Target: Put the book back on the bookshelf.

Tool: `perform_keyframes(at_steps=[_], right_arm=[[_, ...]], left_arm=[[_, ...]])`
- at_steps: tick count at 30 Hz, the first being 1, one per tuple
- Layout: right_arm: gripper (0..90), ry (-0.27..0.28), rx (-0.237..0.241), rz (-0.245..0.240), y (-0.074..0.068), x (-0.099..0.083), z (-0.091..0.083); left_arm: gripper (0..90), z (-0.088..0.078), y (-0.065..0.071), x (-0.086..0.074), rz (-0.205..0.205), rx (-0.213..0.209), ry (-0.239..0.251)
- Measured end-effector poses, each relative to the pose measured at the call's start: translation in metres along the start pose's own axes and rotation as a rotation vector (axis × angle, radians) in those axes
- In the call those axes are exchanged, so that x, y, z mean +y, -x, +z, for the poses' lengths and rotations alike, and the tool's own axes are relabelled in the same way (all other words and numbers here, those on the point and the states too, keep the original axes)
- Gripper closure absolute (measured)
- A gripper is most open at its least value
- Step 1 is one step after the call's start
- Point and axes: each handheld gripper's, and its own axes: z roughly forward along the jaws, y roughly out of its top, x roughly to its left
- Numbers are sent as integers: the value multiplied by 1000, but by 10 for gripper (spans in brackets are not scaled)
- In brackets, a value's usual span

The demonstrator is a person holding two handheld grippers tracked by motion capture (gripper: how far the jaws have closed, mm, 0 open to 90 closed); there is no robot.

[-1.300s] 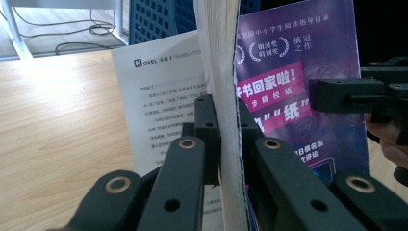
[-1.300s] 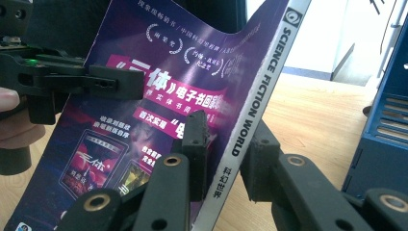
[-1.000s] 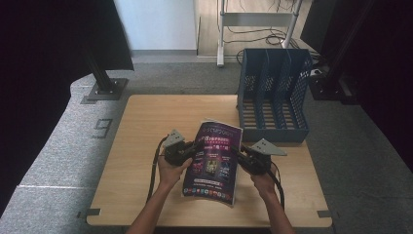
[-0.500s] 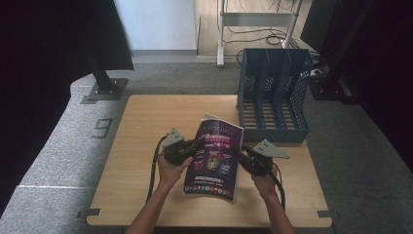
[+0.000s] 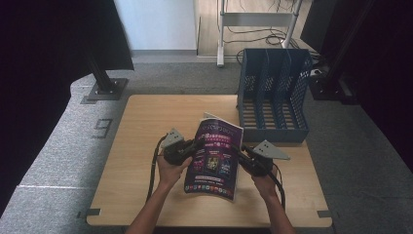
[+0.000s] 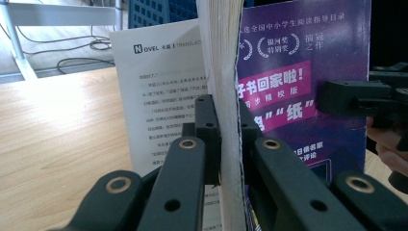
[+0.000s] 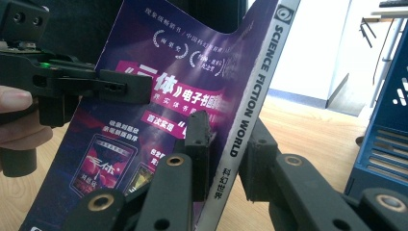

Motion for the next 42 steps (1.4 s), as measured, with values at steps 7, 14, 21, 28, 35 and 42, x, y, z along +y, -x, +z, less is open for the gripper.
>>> perform_keyframes(at_steps=[7,14,21,28,35,42], right_arm=[[753,-4,-5,3,1,-1,1],[759,16,-25,-33,-3,8,2],[763,25,-34,-24,3,9,4],[767,24,-31,-28,1,6,3],[769,32,-24,-38,1,5,2],[773,40,-18,-40,-1,4,-2]], left_arm=[[861,0,0,0,0,-2,-2],[861,1,-1,9,3,7,21],[860,2,1,12,19,5,18],[860,0,-1,7,14,2,16],[858,1,-3,7,11,-1,11],[856,-1,-2,5,10,-1,7]])
